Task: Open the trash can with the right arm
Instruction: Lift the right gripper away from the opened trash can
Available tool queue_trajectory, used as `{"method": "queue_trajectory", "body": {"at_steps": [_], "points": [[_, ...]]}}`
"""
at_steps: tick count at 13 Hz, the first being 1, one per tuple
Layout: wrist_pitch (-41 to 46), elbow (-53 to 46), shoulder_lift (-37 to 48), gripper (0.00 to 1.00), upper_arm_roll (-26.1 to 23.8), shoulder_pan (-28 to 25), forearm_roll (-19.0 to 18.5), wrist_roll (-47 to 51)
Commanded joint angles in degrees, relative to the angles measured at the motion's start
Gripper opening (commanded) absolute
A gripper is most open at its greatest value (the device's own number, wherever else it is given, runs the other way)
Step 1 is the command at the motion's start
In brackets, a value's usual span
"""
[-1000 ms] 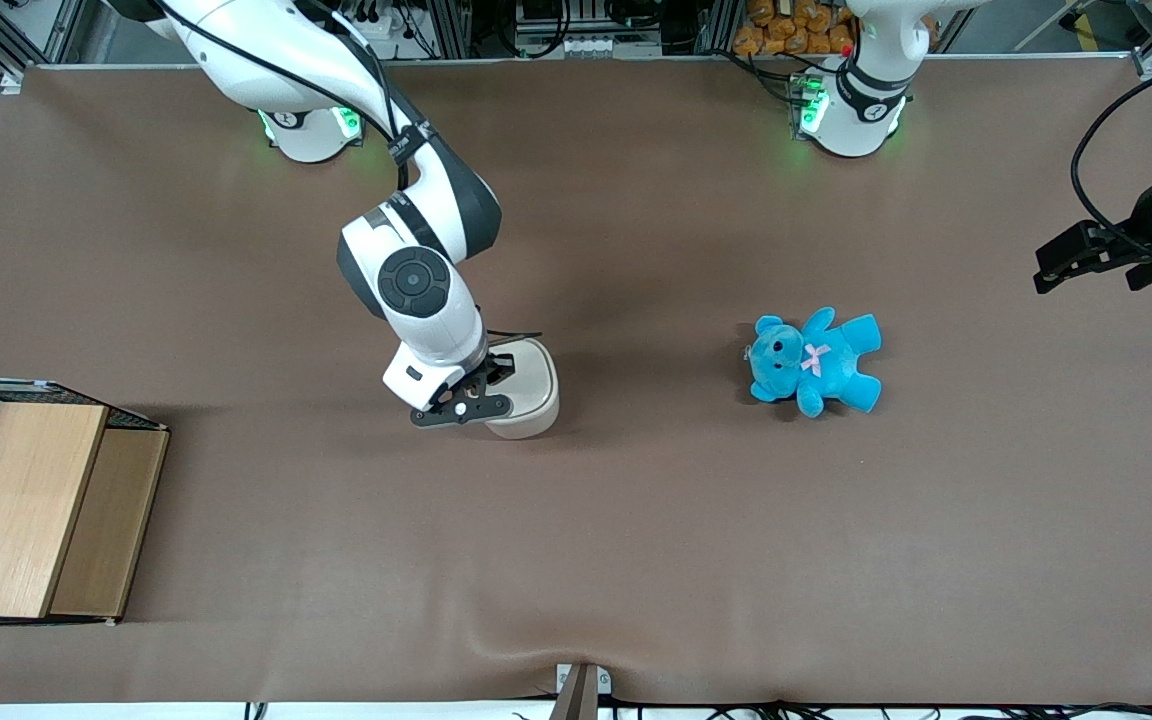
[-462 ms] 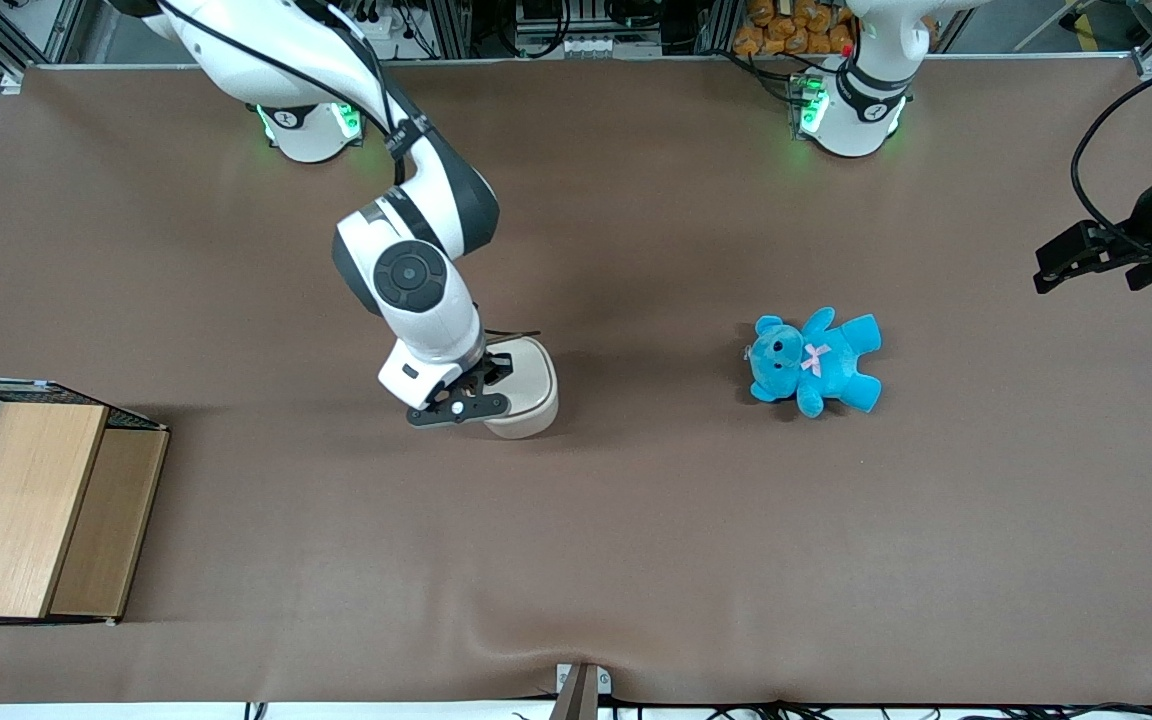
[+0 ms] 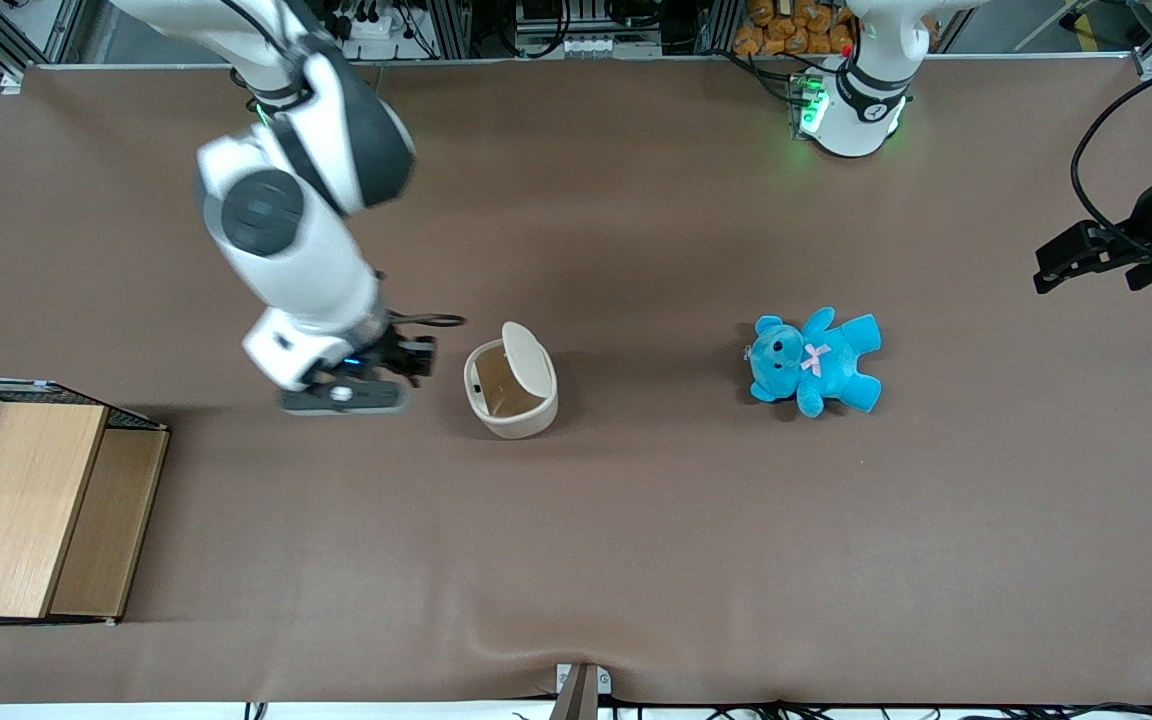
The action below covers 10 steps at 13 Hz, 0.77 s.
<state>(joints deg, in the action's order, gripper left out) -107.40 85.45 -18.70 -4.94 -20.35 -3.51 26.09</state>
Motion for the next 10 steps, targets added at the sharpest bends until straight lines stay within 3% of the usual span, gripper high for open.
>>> {"method": "queue_trajectory", "body": {"at_steps": [1,4,6,10], "points": [[5.16,1.39,7.08,1.00,-0.78,4.52,0.09,-3.22],[10.44,1.47,12.79,1.00,0.18,10.40,1.48,-11.47],[12.99,1.56,15.44,1.00,5.00,12.00,5.78,-19.10],[15.28,1.65,19.13,1.00,11.78,12.44,6.06,-30.64]]}}
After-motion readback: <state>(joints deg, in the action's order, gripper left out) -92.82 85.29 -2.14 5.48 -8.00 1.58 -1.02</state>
